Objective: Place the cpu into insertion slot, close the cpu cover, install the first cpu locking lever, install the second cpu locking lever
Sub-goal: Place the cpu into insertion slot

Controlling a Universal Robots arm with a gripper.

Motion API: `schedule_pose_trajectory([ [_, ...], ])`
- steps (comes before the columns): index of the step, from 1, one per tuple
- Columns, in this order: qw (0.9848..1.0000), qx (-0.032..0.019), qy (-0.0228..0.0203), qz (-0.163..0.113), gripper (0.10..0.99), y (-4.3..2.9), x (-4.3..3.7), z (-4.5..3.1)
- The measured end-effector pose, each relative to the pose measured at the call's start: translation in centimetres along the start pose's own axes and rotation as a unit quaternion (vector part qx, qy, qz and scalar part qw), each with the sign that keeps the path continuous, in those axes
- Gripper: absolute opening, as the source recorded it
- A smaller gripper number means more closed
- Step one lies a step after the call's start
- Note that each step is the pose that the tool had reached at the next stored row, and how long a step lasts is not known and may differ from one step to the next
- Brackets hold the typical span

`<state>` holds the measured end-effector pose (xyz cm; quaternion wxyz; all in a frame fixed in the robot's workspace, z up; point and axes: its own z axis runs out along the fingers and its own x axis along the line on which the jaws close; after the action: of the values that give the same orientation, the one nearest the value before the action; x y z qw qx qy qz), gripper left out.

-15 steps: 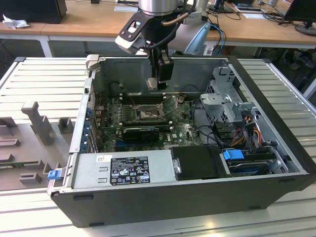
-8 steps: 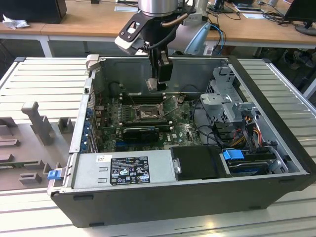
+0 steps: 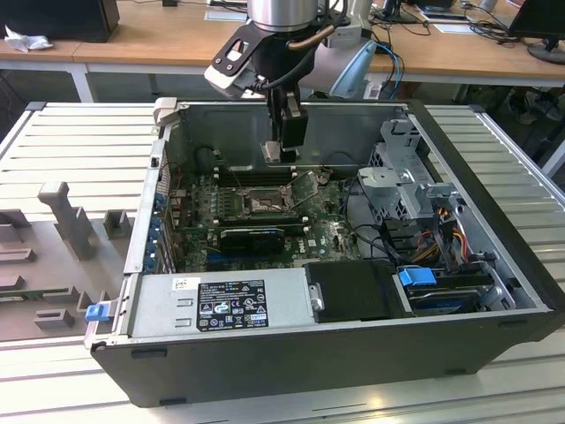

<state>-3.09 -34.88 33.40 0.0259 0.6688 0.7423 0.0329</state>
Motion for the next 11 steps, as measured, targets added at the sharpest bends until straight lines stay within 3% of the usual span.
schedule_pose_trajectory([
  [11,0.9998,-0.0001,-0.0016,0.019,0.529,-0.02,0.00,0.18],
])
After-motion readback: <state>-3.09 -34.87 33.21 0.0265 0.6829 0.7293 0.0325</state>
